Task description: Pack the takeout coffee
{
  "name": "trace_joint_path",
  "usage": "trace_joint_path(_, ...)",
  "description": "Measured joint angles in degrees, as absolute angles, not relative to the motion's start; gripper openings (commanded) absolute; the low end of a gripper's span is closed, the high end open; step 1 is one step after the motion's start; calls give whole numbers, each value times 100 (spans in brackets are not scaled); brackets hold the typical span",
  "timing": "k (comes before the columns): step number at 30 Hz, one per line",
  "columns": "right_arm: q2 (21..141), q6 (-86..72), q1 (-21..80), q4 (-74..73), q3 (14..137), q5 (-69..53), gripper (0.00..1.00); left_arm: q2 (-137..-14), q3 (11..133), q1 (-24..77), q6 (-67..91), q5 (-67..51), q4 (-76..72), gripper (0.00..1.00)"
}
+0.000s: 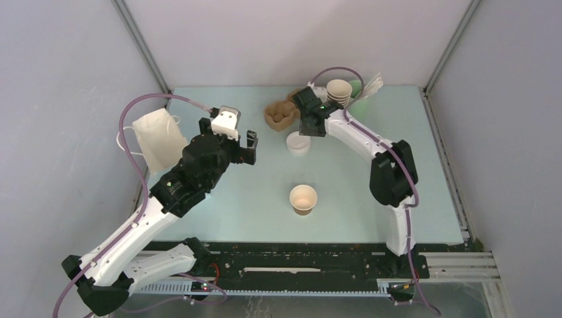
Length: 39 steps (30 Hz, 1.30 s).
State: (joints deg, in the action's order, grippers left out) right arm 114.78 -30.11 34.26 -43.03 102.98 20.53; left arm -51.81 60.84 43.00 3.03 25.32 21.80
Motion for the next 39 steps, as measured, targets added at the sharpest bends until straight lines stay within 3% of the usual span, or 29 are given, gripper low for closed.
trace_joint_path(12, 12798, -2926, 3334, -4960, 11483, 2156, 34, -5188, 6084, 4300, 301, 2532, 2180, 100)
trace_joint_path(16, 12964, -2871, 3334, -5072, 11596, 2180, 28, -5188, 6084, 4300, 301, 2532, 2180, 100)
trace_joint_path(32, 13257, -2775, 3339, -5157, 11985, 2198, 25, -5188, 6084, 4300, 298, 2532, 2178, 100)
trace_joint_path(39, 13277, -2733, 3334, -5164, 11985, 2198, 17, -5188, 6084, 4300, 298, 2532, 2180, 100)
